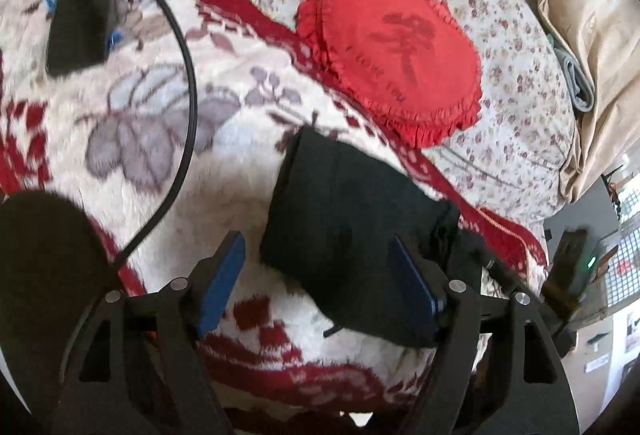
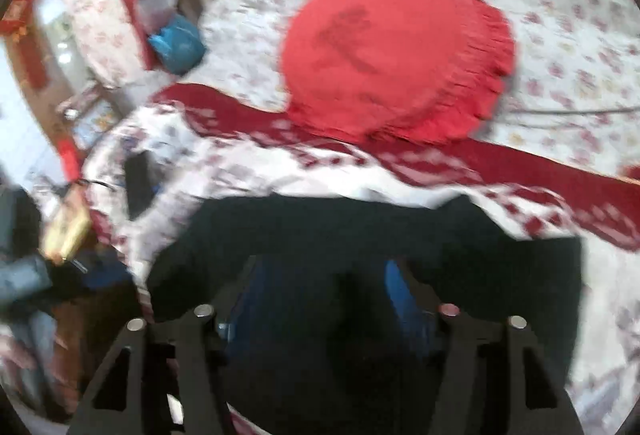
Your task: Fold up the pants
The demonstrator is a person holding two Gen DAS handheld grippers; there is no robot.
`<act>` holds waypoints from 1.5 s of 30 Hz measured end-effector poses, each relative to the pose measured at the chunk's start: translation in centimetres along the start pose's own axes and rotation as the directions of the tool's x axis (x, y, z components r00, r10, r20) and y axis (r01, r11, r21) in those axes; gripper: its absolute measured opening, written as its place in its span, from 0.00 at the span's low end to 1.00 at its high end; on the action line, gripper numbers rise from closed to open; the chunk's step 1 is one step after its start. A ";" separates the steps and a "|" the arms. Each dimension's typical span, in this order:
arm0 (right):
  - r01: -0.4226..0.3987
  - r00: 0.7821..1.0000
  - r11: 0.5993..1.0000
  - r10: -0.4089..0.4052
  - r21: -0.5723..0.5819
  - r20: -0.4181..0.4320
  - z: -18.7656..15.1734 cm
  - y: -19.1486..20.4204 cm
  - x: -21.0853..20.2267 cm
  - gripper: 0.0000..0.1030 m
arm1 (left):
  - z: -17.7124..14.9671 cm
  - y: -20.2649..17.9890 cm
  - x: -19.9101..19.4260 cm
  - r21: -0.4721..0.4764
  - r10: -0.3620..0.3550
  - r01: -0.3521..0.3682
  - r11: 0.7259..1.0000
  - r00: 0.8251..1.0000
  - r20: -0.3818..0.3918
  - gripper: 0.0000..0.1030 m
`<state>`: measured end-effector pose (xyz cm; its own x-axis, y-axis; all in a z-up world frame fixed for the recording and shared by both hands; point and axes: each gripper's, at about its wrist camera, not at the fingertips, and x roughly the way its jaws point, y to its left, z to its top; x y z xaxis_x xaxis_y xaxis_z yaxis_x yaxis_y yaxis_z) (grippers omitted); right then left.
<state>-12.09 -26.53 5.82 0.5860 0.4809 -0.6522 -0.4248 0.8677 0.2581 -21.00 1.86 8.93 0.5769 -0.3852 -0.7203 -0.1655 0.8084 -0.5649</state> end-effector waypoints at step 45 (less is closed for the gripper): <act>-0.295 0.951 0.952 0.301 0.080 -0.071 5.6 2.8 12.6 0.26 | 0.8 -1.8 4.8 0.017 -0.139 0.139 0.990 0.990 0.038 0.34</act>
<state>-2.04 -17.30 2.35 0.3808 0.7094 -0.5931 -0.5223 0.6943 0.4951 -17.27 -1.10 6.80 0.6244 -0.4769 -0.6186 -0.0702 0.7545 -0.6525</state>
